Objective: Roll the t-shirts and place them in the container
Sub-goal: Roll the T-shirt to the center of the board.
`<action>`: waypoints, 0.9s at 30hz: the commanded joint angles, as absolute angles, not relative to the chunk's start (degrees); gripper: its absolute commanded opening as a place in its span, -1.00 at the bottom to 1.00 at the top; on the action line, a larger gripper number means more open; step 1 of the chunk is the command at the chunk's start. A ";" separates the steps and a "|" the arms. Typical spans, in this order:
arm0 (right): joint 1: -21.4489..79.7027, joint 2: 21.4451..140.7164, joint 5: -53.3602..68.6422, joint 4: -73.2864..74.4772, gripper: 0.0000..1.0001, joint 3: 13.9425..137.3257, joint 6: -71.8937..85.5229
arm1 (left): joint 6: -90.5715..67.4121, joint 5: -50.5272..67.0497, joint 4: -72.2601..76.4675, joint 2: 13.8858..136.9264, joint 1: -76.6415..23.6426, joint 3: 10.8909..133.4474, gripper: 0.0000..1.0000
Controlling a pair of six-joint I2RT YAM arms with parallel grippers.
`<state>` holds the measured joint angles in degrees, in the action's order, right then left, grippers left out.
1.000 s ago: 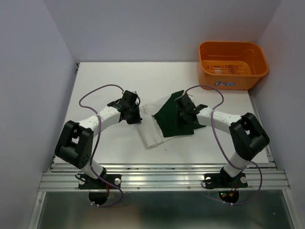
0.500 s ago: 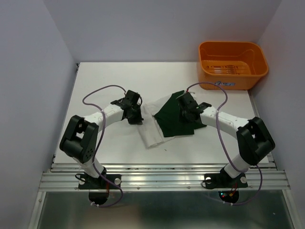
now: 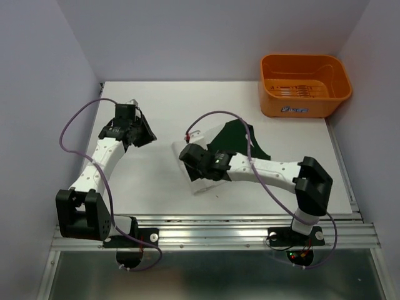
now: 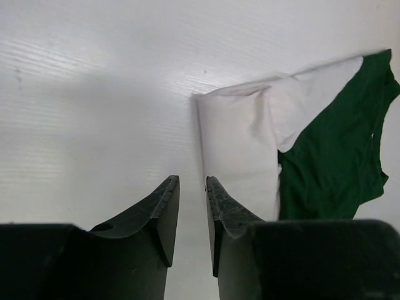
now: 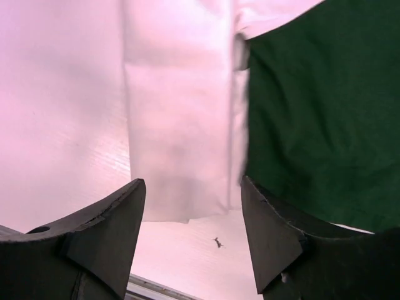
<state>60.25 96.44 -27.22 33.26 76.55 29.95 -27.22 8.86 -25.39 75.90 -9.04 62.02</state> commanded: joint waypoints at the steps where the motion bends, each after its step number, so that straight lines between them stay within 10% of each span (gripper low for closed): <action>1: 66.26 103.35 -33.57 38.76 0.38 81.29 27.07 | -24.78 11.51 -28.83 74.80 -4.40 59.16 -0.22; 9: 70.84 111.00 -31.55 36.65 0.39 84.99 24.87 | -25.49 9.84 -28.74 72.68 -3.08 57.66 0.36; 27: 73.13 117.24 -34.98 37.18 0.10 84.91 28.47 | -25.22 10.99 -27.77 72.68 -3.08 55.37 0.37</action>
<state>72.60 115.61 -32.82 37.54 83.96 26.65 -26.00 10.90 -28.51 74.72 -3.03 55.99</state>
